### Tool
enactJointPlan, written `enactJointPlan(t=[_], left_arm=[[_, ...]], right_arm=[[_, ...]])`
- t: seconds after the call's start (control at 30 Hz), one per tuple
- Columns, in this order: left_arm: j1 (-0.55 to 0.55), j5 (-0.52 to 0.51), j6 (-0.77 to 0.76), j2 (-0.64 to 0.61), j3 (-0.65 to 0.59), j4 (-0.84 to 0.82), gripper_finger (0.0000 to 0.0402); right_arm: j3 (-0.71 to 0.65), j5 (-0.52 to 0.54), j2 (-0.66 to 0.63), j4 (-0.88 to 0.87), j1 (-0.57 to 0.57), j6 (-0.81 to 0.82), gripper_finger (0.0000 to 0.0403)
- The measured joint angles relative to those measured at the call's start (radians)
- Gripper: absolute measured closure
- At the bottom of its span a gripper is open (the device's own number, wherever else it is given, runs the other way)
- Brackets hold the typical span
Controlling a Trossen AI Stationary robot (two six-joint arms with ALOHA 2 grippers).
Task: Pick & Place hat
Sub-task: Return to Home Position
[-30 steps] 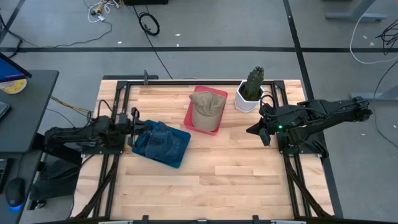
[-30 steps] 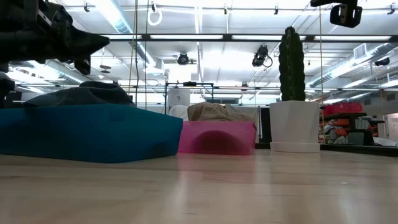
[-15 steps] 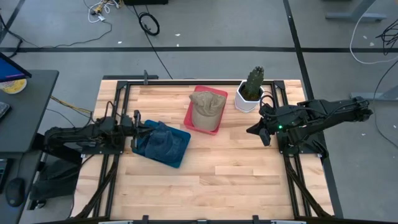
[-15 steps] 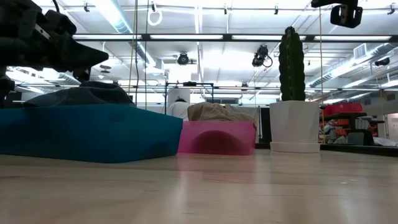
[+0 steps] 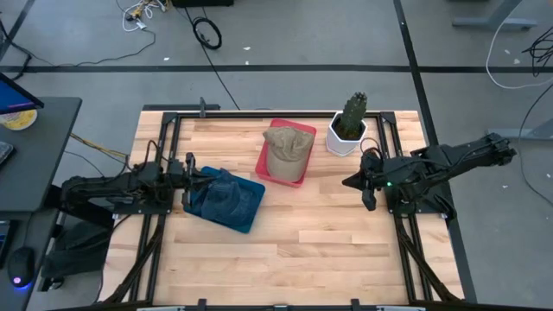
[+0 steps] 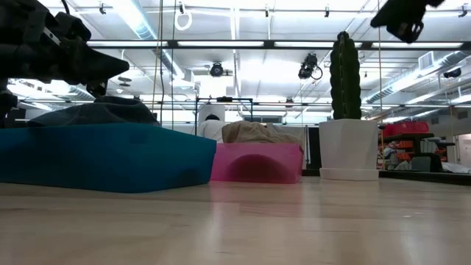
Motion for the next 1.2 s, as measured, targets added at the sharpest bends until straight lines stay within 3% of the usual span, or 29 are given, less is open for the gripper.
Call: enactJointPlan(t=[0.37,0.43,0.67,0.87,1.2], left_arm=[[0.000,0.001,0.000,0.000,0.000,0.009,0.0377],[0.000,0.001,0.000,0.000,0.000,0.009,0.0377],[0.000,0.001,0.000,0.000,0.000,0.010,0.0376],[0.000,0.000,0.000,0.000,0.000,0.011,0.0376],[0.000,0.000,0.000,0.000,0.000,0.011,0.0376]], right_arm=[[-0.441,0.008,-0.235,0.640,-0.028,-0.206,0.0394],[-0.497,0.008,-0.281,0.692,-0.045,-0.225,0.0394],[-0.593,-0.036,-0.473,0.691,-0.070,-0.276,0.0394],[-0.606,-0.009,-0.618,0.676,-0.094,-0.378,0.0394],[-0.607,-0.041,-0.703,0.667,-0.159,-0.486,0.0394]])
